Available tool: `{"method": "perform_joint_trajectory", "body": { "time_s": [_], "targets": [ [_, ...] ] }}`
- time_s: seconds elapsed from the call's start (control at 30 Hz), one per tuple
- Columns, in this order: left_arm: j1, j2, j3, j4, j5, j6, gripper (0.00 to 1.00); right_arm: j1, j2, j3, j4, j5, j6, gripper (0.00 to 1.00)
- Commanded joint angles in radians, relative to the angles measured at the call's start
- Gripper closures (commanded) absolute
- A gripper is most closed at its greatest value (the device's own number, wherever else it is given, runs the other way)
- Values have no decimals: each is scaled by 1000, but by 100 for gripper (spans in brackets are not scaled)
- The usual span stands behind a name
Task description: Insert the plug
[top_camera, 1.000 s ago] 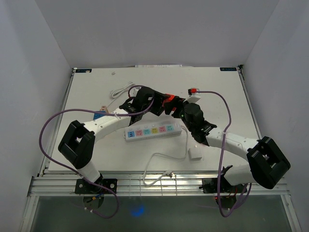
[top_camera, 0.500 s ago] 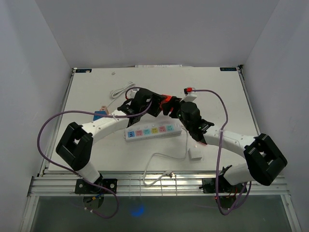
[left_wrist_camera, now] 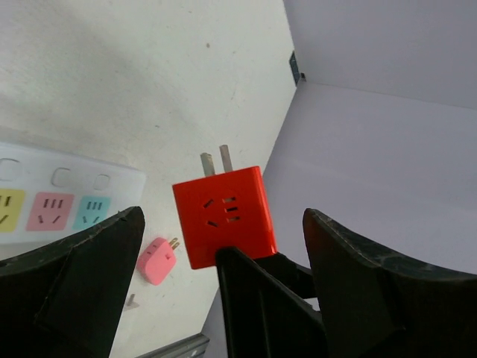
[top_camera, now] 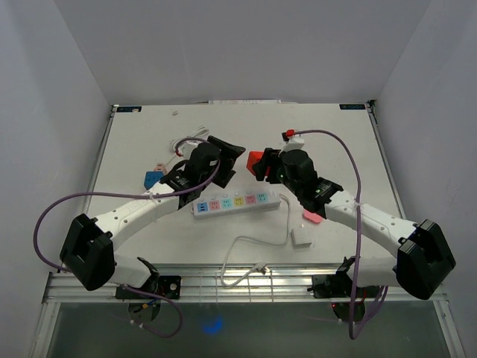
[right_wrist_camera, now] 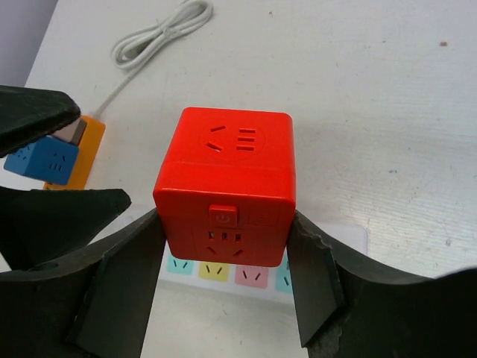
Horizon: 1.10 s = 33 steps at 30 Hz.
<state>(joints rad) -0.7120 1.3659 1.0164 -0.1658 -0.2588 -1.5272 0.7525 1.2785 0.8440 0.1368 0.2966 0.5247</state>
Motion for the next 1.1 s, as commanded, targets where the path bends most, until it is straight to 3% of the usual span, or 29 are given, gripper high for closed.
{"method": "perform_joint_trajectory", "body": {
  "time_s": [0.0,0.07,0.2,0.33,0.43,0.8,1.07],
  "targets": [
    [12,-22,-30,-34,-5,10,2,-7,-39,85,-74,-63,-6,55],
    [37,-30,-3,-92,-19,38,2,-5,-24,137,-147,-102,-23,56],
    [111,-62,10,-170,-25,146,2,-7,74,320,-484,-207,-112,56],
    [218,-108,-45,-155,87,248,2,-7,136,473,-689,-270,-189,58],
    [244,-140,-74,-133,93,353,2,-7,177,536,-822,-286,-196,59],
    [244,-203,-186,-9,91,579,2,-7,326,659,-1081,-246,-215,61],
    [244,-260,-280,109,109,673,2,-18,445,745,-1140,-246,-219,64]
  ]
}}
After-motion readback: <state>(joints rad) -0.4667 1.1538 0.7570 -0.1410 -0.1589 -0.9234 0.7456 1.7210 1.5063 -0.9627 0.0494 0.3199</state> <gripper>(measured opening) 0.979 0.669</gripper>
